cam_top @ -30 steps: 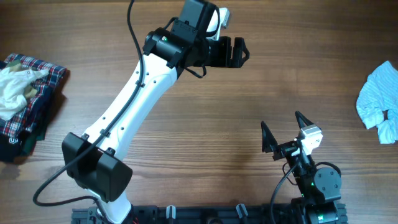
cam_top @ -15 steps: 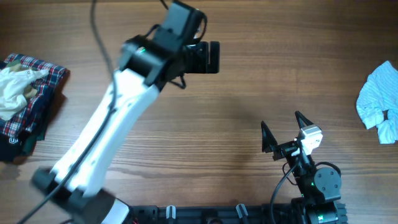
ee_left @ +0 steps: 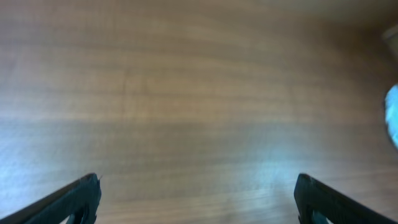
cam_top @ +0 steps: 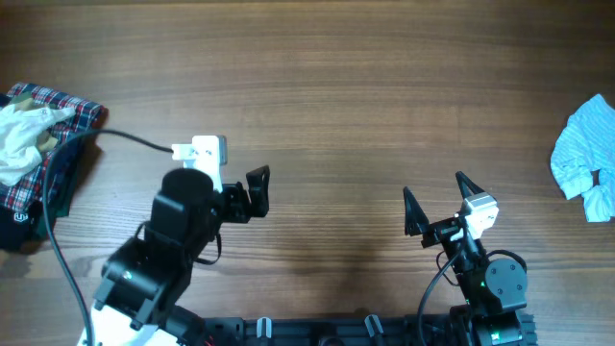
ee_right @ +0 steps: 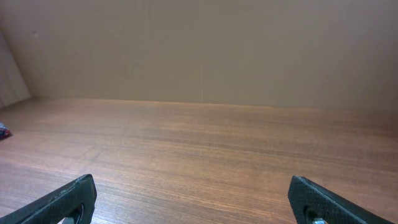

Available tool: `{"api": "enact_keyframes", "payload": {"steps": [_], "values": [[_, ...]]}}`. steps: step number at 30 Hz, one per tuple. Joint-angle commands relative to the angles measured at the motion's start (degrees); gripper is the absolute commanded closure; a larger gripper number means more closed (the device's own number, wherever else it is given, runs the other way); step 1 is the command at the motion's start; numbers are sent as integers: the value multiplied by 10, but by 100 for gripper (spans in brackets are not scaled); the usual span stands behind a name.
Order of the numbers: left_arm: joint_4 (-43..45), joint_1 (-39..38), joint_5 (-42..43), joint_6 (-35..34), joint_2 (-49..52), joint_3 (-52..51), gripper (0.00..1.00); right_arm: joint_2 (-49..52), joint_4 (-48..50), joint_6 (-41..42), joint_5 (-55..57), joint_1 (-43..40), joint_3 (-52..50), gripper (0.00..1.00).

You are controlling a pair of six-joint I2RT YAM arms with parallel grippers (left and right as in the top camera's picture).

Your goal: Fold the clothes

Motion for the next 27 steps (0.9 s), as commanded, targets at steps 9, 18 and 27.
{"api": "enact_keyframes", "payload": {"steps": [9, 18, 27], "values": [[368, 42, -8, 3, -180, -346, 0, -5, 2, 6, -6, 1, -1, 0], [365, 90, -5, 3, -289, -409, 0, -5, 2, 6, -6, 1, -1, 0], [333, 142, -8, 5, -374, -436, 0, -5, 2, 6, -6, 1, -1, 0]]}}
